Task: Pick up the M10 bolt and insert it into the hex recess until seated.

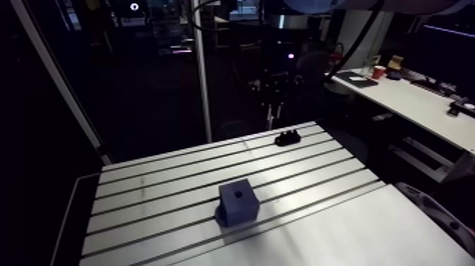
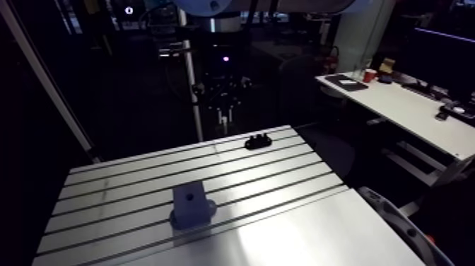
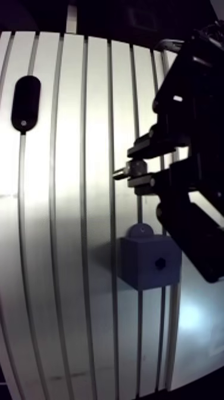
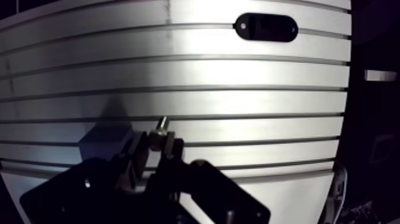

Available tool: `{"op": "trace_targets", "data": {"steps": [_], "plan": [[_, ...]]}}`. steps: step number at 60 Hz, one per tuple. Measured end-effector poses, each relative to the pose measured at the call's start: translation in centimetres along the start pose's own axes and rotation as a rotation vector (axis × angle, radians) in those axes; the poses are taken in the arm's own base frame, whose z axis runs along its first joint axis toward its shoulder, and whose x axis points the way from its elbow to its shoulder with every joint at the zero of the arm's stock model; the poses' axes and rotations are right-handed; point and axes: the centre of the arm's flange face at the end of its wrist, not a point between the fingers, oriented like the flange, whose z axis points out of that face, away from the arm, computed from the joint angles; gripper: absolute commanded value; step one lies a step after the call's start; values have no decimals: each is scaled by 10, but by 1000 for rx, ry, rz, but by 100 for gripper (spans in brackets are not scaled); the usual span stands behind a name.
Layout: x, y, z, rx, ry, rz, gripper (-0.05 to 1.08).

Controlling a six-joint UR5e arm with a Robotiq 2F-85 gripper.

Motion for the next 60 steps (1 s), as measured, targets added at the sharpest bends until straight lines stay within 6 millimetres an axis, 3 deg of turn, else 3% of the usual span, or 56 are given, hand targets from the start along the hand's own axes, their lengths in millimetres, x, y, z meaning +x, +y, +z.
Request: {"op": "trace_targets", "data": {"steps": [22,60], "plan": [[-26,-48,-11,13,-45,5,93],[-64,-68,-4,38,-24,4,98]]}}
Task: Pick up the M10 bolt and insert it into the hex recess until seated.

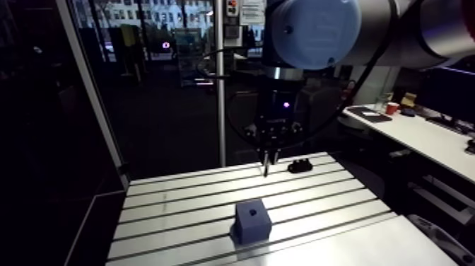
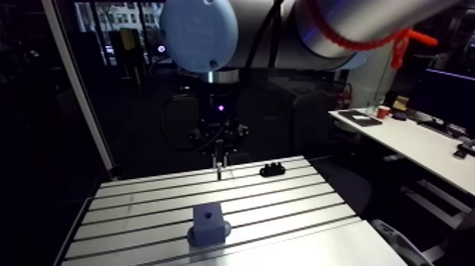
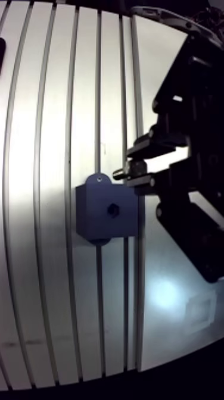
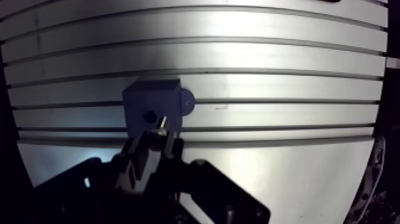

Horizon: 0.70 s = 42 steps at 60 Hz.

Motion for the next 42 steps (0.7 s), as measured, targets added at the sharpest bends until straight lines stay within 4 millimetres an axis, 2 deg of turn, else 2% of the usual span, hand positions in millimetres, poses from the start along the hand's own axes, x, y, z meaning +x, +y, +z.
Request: {"op": "trace_targets", "data": {"steps": [19,42], "plan": [[-15,-7,18,-1,-2,-9,101],[-21,-26,39,3,-19,-45,104]]}}
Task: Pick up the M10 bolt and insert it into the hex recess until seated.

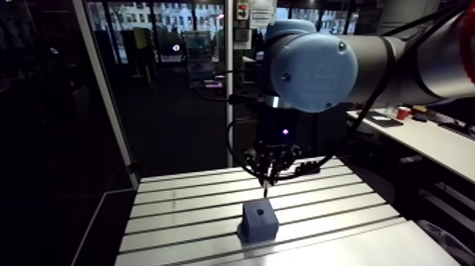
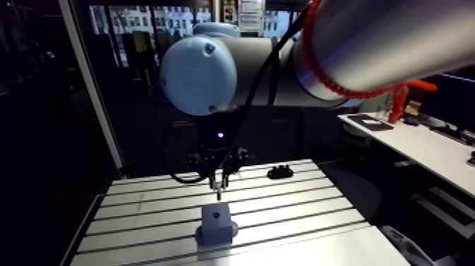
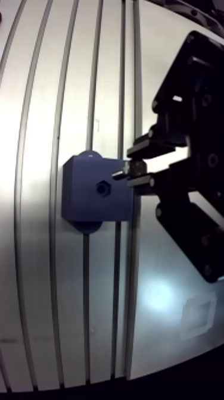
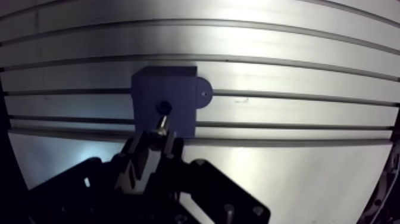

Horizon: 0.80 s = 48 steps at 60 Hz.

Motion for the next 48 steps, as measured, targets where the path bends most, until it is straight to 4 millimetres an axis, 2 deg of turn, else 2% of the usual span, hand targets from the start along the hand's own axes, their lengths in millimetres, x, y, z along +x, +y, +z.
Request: {"op": "trace_targets", "data": {"steps": [48], "plan": [[9,-13,24,1,-14,-30,103]]}}
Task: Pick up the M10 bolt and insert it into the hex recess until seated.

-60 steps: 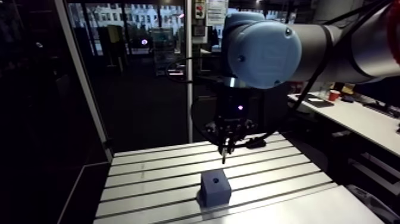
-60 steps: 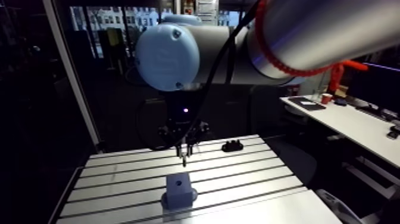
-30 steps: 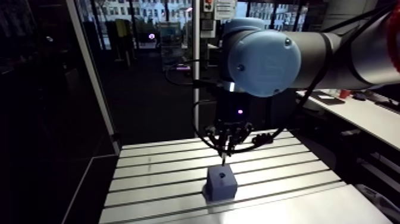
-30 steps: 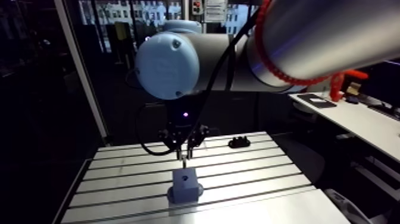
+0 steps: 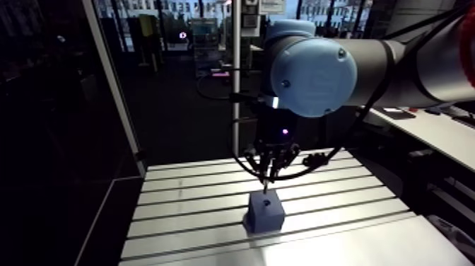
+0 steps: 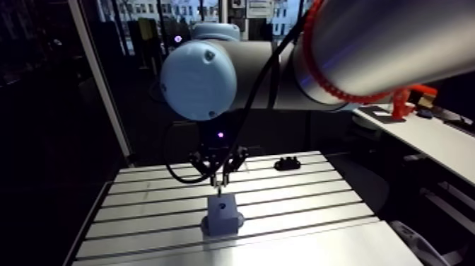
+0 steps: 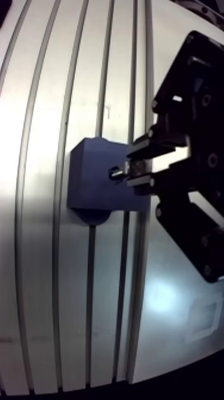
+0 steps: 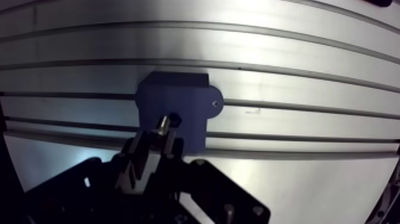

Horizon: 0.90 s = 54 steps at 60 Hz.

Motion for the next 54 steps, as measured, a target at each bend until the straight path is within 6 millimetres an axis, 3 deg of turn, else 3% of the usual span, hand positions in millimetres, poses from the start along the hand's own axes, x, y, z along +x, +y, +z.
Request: {"op": "trace_targets", "data": {"steps": [54], "plan": [[1,1,18,0,-30,1,104]]}}
